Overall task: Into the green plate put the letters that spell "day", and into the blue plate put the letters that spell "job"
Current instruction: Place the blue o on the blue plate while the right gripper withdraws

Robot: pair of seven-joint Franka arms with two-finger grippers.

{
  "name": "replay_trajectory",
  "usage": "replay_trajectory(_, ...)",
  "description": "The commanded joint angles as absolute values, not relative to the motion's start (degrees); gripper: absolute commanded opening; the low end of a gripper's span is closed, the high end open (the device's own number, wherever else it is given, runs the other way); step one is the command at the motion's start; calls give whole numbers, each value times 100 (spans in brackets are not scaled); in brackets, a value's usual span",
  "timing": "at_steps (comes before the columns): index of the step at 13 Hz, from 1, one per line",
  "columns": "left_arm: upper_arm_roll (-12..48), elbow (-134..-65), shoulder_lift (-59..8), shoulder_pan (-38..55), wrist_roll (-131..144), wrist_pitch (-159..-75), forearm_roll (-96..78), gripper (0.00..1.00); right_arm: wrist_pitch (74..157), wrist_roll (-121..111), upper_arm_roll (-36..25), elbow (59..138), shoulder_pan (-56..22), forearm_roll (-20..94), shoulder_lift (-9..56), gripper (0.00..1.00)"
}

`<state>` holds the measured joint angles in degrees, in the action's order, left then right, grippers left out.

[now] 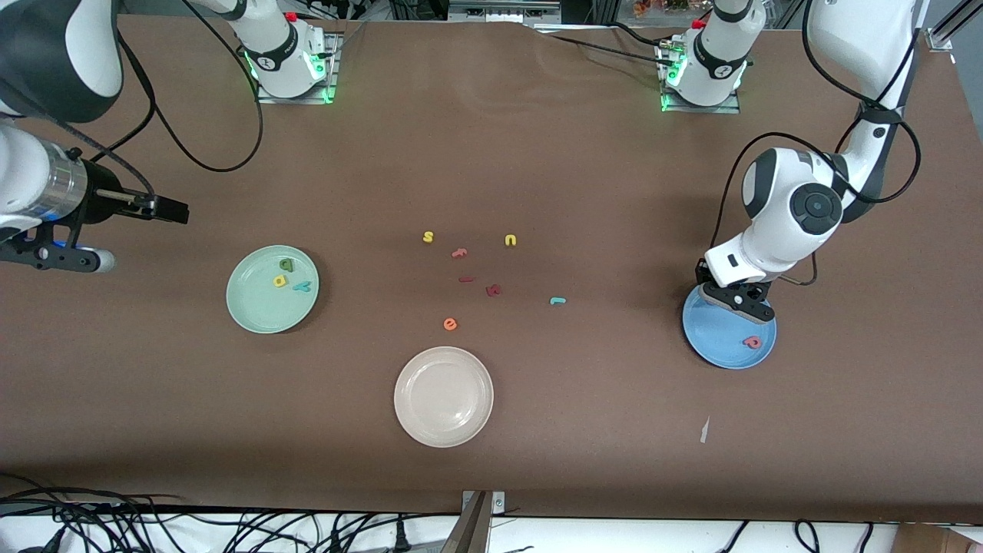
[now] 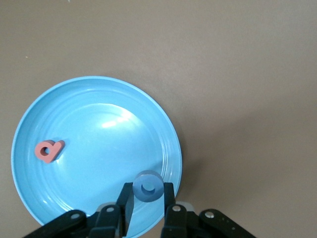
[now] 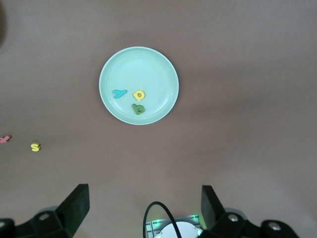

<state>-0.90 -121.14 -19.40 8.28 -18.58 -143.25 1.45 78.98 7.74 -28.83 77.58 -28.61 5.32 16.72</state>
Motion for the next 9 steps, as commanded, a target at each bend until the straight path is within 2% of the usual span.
replay_trajectory(1,-62,-12138,-1916,809,-1898,-14370,369,84,8383,668,-1903,8190,-1902,431,1294,100)
replay_trajectory(3,-62,-12138,-1916,809,-1898,-14370,369,84,8829,677,-1373,8592,-1390,396,1004,100)
replay_trajectory(5,-62,-12103,-1916,887,-1768,-14370,282,84,9865,642,-795,9855,-934,378,197,100)
replay_trajectory(7,-53,-11858,-2029,1324,-1496,-14370,-103,84,10011,615,-12,9941,-258,168,18,100)
replay_trajectory(9,-53,-11541,-2354,1843,-1284,-14370,-709,84,9801,650,26,9827,-272,105,-70,100)
